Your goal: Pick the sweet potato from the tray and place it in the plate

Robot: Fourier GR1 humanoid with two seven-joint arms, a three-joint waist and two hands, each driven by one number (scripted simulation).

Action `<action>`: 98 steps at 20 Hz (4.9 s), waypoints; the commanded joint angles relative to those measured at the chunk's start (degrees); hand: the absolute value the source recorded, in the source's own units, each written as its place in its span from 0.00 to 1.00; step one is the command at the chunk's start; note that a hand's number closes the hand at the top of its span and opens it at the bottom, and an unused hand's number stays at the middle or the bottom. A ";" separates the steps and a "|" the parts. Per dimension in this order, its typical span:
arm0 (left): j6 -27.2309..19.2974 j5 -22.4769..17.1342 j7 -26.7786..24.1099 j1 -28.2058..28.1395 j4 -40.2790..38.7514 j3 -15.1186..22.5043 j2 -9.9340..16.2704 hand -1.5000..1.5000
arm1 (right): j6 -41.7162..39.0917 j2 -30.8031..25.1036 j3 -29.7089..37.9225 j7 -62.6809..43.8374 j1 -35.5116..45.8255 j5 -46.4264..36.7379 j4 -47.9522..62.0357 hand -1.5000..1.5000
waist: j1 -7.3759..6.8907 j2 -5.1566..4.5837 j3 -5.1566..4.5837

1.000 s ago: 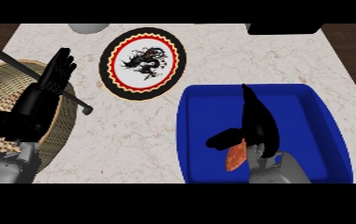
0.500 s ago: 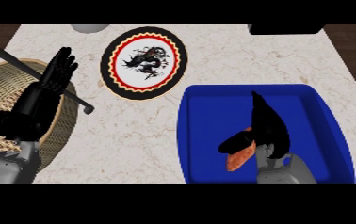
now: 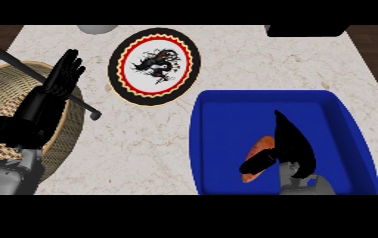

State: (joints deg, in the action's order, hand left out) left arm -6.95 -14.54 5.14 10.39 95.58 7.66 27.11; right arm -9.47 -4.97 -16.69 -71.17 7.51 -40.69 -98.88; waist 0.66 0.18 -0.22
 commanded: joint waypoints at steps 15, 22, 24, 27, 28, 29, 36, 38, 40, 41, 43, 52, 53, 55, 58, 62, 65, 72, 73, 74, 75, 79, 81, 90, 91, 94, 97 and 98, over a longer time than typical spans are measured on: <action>2.65 1.35 -2.69 1.62 -2.81 -4.77 -0.37 0.50 | 0.53 3.75 1.02 -1.07 -5.29 -9.68 3.47 1.00 | -0.59 -0.18 0.19; 1.11 2.96 1.37 2.85 0.46 -3.43 -1.82 0.50 | -0.05 1.71 0.43 -0.45 -1.84 -22.99 3.77 1.00 | -0.70 -0.08 0.19; 0.51 4.84 -0.17 3.44 -1.67 -3.08 -3.01 0.50 | -0.54 -2.97 4.49 10.84 3.73 -20.39 8.64 1.00 | -0.88 -0.29 0.23; 2.27 2.97 -0.22 3.09 -1.04 -2.14 -2.61 0.50 | -5.85 -14.64 5.88 29.17 11.20 -15.17 11.91 1.00 | -3.55 -1.26 0.35; 2.18 3.41 -0.88 3.70 -0.47 -1.60 -2.94 0.50 | -5.48 -16.63 4.96 33.77 11.74 -14.91 13.27 1.00 | -4.55 -1.75 0.46; 2.56 3.06 -0.44 3.74 -0.25 -0.85 -3.38 0.50 | -6.63 -18.72 4.54 38.16 12.81 -13.60 12.99 1.00 | -4.94 -1.89 0.53; 2.50 3.38 -0.10 5.12 -1.44 -1.76 -2.97 0.50 | -3.55 -25.87 12.36 64.76 25.00 -3.55 25.21 1.00 | -4.79 -1.61 0.47; 2.73 3.18 0.22 5.80 -1.58 -2.21 -2.70 0.50 | -2.06 -25.87 13.62 70.93 28.46 -1.56 27.28 1.00 | -4.54 -1.43 0.45; 1.20 4.18 0.95 6.10 -2.74 -1.65 -3.95 0.50 | -2.88 -24.72 13.98 76.84 30.53 1.61 28.64 1.00 | -3.22 -1.09 0.38; 2.51 3.71 0.17 6.87 -3.04 -1.84 -3.36 0.50 | -1.63 -23.58 15.58 78.67 33.21 3.18 30.51 1.00 | -3.86 -1.47 0.40; 2.32 3.09 1.63 5.10 -0.68 -2.95 -2.53 0.50 | -4.54 -21.85 16.83 80.80 35.21 7.01 31.75 1.00 | -3.08 -0.66 0.32; 4.29 2.94 1.28 4.56 -1.49 -5.22 -2.16 0.50 | -3.50 -10.49 15.44 83.31 50.59 7.25 47.26 1.00 | -2.52 -0.60 0.22; 3.71 3.86 1.12 4.55 -2.67 -4.80 -3.31 0.50 | -3.20 -8.20 14.68 80.99 49.37 7.38 43.69 1.00 | -1.59 -0.35 0.21; 3.45 4.88 0.13 3.54 -2.11 -4.96 -3.72 0.50 | -2.03 -7.78 14.91 82.78 52.49 6.03 49.37 1.00 | -1.86 -0.45 0.21; 4.11 4.40 0.70 6.11 -4.27 -6.28 -3.47 0.50 | -1.38 -3.61 14.78 81.14 56.38 6.09 53.08 1.00 | -1.82 -0.55 0.20; 1.99 7.52 -2.13 2.11 -2.66 -2.39 -7.59 0.50 | 0.86 2.76 15.96 76.29 62.45 6.63 58.06 1.00 | -2.09 -0.55 0.18; 4.32 5.89 0.01 6.58 -4.03 -5.02 -5.17 0.50 | 4.27 4.72 14.56 77.87 64.51 5.99 65.15 1.00 | -2.71 -0.90 0.18; 6.97 4.25 0.20 7.96 -5.46 -5.96 -4.88 0.50 | 11.84 4.92 7.60 76.94 69.28 9.64 75.80 1.00 | -4.99 -1.45 0.12; 4.99 6.85 -0.30 7.37 -3.80 -3.39 -6.56 0.50 | 13.73 4.93 7.83 75.40 70.56 8.90 77.78 1.00 | -6.01 -1.81 0.11; 5.67 6.40 0.07 7.35 -3.80 -2.93 -6.93 0.50 | 13.96 4.94 6.95 74.07 72.45 11.03 77.82 1.00 | -6.04 -1.56 0.11; 5.43 6.49 1.41 8.34 -2.75 -3.08 -6.51 0.50 | 16.00 4.95 6.17 76.86 70.14 10.26 79.37 1.00 | -6.52 -1.82 0.13; 4.89 7.96 0.55 7.53 -2.08 -1.07 -8.12 0.50 | 13.80 4.96 3.02 77.33 70.45 11.40 82.70 1.00 | -7.52 -1.98 0.11; 5.12 7.60 0.80 9.75 -4.92 -1.71 -8.39 0.50 | 16.03 4.96 5.21 76.11 68.08 15.53 83.02 1.00 | -7.61 -2.27 0.12; 5.40 7.81 1.26 11.38 -4.26 -0.59 -9.50 0.50 | 14.02 4.97 7.33 79.53 68.21 24.67 83.66 0.00 | -10.28 -2.79 0.17; 7.01 6.82 1.02 11.71 -4.07 -1.59 -8.01 0.50 | 17.04 4.97 7.97 81.02 67.68 25.15 83.35 0.00 | -10.88 -3.06 0.18; 6.35 7.51 0.92 11.75 -4.71 -0.75 -9.13 0.50 | 19.17 4.97 9.93 82.38 67.04 29.92 82.33 0.00 | -10.78 -2.73 0.19; 7.87 6.22 1.51 12.16 -5.07 -2.11 -7.69 0.50 | 18.94 4.97 13.54 84.65 68.31 33.91 82.48 0.00 | -10.06 -2.91 0.22; 5.52 8.20 0.95 10.51 -4.31 -0.94 -9.12 0.50 | 19.55 4.97 14.36 83.65 68.40 36.27 82.22 0.00 | -9.95 -2.32 0.21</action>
State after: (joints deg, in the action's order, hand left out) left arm -0.22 -7.28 6.20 21.27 91.54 7.71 17.67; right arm 9.25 0.00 -5.51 11.25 75.75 -10.01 -16.32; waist -9.58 -2.53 -0.02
